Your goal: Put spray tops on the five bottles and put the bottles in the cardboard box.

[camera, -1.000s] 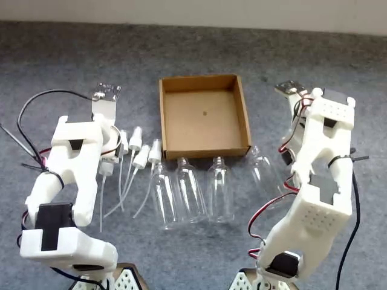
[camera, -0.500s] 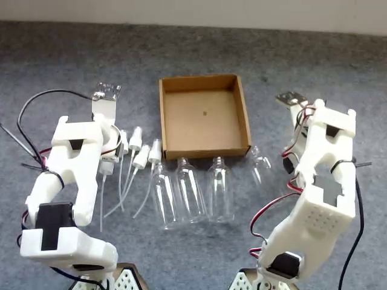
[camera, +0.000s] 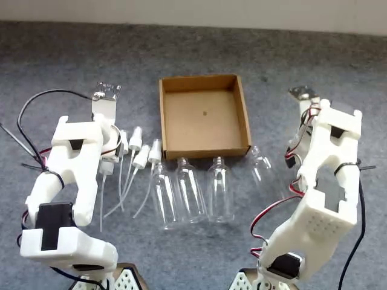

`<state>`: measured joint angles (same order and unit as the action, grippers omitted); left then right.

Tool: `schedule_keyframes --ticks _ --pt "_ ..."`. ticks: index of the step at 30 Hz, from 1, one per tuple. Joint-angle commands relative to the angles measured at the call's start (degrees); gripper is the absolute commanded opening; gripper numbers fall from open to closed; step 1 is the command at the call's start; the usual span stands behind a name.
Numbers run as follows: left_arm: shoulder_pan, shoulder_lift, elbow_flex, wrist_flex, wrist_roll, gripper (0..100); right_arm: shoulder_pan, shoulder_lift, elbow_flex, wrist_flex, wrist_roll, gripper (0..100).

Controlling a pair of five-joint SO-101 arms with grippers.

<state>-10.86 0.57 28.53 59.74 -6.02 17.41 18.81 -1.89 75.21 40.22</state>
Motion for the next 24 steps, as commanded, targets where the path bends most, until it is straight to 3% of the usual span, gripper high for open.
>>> schedule_keyframes --ticks 1,4,14,18,24 --pt "0.75 -1.45 -1.27 -0.62 -0.09 6 -1.63 -10.68 -4.7 2.42 -2.81 0.5" --pt "0.75 -3.74 -2.77 -0.44 -0.09 6 -6.29 -19.21 -4.62 5.23 -3.52 0.4" --pt "1.01 -23.34 -8.92 5.01 0.0 6 -26.86 -42.86 1.19 3.82 -19.34 0.4" --pt "1.19 -31.78 -15.87 6.68 2.73 6 -36.26 -48.57 10.77 -5.32 -23.38 0.4" --pt "2.59 -39.69 -26.42 6.86 6.15 6 -45.05 -57.54 30.81 -28.0 -29.8 0.4"
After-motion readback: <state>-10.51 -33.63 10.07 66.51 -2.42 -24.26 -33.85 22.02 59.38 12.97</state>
